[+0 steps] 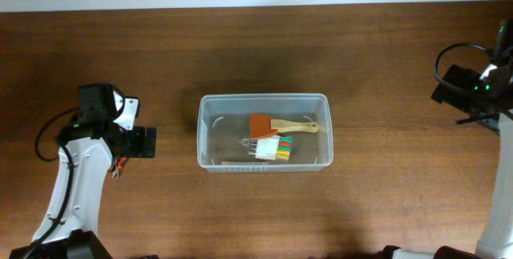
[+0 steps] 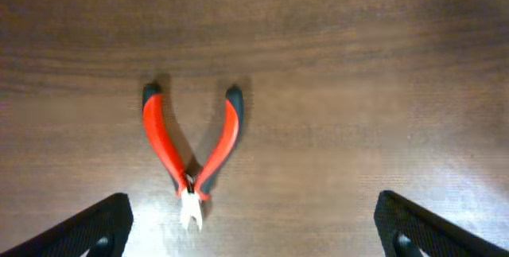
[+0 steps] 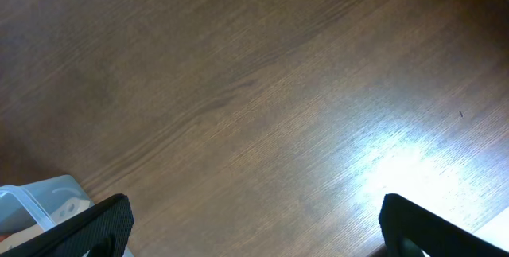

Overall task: Pack container
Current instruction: 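Lower the left gripper and grasp the red-handled pliers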

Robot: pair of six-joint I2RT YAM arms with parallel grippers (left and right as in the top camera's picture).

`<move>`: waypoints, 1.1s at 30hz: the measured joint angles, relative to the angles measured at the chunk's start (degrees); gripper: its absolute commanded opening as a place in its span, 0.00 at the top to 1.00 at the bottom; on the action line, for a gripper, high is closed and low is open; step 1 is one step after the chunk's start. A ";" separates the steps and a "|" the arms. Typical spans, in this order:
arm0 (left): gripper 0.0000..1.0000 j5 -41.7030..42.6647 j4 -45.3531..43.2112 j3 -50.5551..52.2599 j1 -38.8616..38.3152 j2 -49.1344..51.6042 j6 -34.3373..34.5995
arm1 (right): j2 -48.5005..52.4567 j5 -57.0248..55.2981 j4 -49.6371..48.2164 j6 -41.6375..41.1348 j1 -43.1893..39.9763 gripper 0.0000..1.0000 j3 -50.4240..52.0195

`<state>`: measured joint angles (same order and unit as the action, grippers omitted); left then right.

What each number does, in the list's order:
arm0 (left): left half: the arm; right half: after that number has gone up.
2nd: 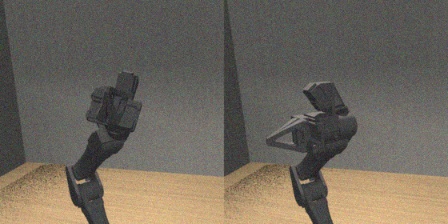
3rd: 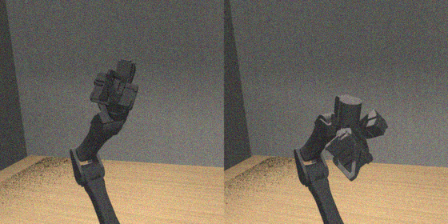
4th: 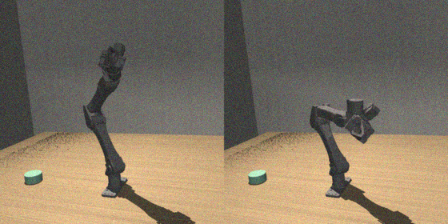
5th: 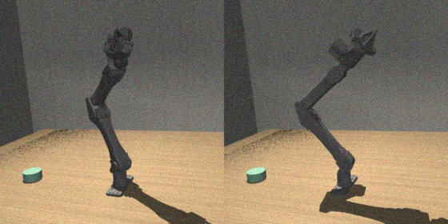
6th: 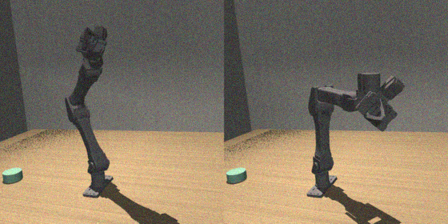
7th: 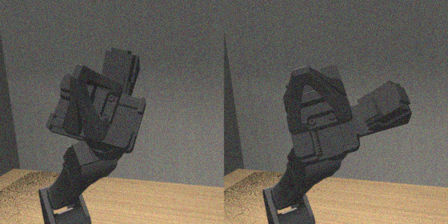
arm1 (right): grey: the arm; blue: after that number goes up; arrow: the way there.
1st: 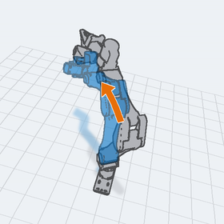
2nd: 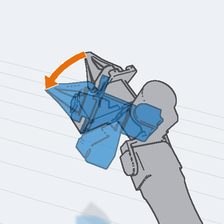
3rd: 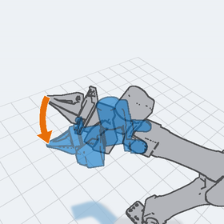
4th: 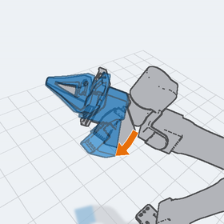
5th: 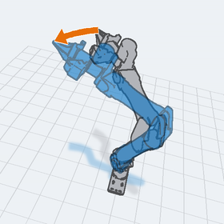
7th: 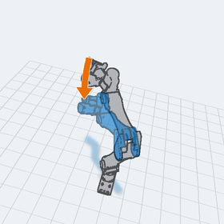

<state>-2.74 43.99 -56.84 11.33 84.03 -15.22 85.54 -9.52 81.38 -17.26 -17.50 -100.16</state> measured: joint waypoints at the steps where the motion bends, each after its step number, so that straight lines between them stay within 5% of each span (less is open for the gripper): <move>1: 0.01 0.02 -0.90 0.33 0.00 0.00 -0.15 | 0.00 0.00 0.00 0.07 0.00 0.01 0.00; 28: 0.00 2.34 -6.80 1.31 1.14 16.98 -1.70 | 0.00 0.00 0.28 1.42 0.00 0.01 0.00; 33: 0.23 2.40 -6.64 1.11 1.07 17.14 -1.68 | 0.00 0.02 0.39 1.44 0.00 0.01 0.00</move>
<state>-0.34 37.34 -55.72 12.40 101.16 -16.91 85.54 -9.50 81.78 -15.81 -17.50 -100.16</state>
